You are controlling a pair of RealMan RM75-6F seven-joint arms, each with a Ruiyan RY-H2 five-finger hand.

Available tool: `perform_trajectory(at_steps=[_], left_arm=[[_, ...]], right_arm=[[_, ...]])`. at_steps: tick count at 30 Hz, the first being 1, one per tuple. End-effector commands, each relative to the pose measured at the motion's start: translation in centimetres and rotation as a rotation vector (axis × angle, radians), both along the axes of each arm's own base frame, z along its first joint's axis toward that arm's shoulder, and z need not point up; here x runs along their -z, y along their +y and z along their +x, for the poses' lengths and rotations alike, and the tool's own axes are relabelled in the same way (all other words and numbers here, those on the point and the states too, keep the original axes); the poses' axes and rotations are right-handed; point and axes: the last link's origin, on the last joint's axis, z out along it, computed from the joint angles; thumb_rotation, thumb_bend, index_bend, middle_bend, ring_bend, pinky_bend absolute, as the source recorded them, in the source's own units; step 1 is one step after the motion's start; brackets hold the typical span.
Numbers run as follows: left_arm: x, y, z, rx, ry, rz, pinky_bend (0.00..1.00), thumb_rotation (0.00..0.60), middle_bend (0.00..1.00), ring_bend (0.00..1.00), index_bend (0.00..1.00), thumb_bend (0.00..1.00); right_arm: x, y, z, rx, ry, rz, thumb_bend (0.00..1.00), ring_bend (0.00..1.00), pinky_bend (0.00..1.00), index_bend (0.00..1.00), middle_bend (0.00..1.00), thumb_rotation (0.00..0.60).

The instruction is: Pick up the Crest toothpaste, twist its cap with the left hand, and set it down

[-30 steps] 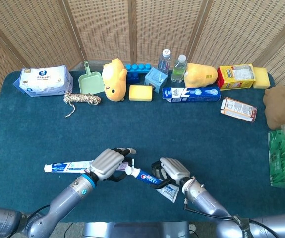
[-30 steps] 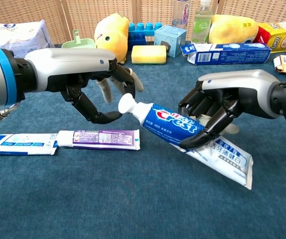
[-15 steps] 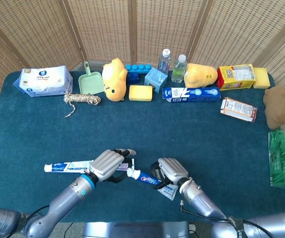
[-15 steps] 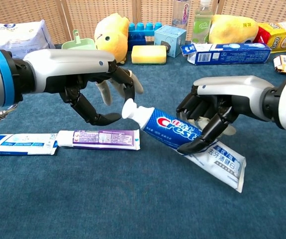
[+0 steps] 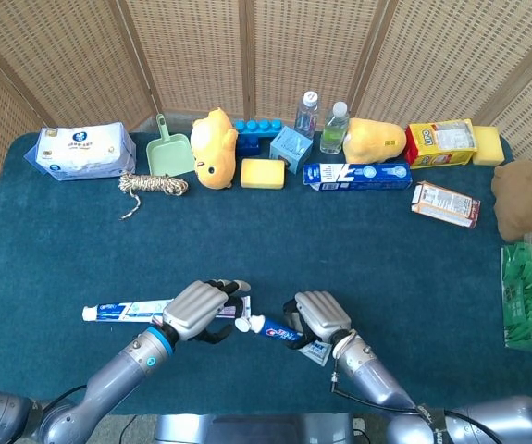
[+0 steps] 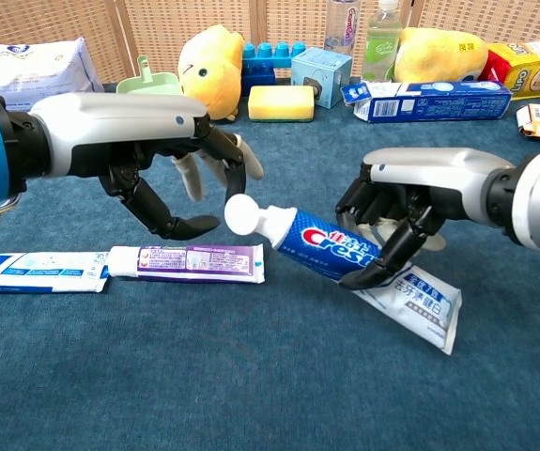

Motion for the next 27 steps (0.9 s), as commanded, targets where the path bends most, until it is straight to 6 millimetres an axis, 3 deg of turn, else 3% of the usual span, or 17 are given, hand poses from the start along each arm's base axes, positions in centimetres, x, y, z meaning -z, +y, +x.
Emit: perform_trajectory(at_steps=[1,19,27], left_arm=[[0.0,-0.1,0.0,0.001,0.0,-0.003,0.31,0.6,0.2,0.22,0.48,0.41],[-0.6,-0.5,0.4,0.019,-0.018,0.002,0.32,0.6,0.2,0.22,0.48,0.41],[-1.8,0.1,0.6,0.019,-0.055,0.058,0.31,0.6,0.19,0.22,0.45,0.41]], right_arm=[[0.2,0.0,0.1,-0.014,0.019,-0.015,0.39,0.8,0.86,0.9,0.86,0.6],[0.5,-0.4,0.5,-0.069,0.114,-0.114,0.4,0.8,0.86,0.9,0.86,0.6],[-0.5,-1.3,0.4,-0.061,0.113,-0.169,0.4,0.8,0.86,0.9,0.86,0.6]])
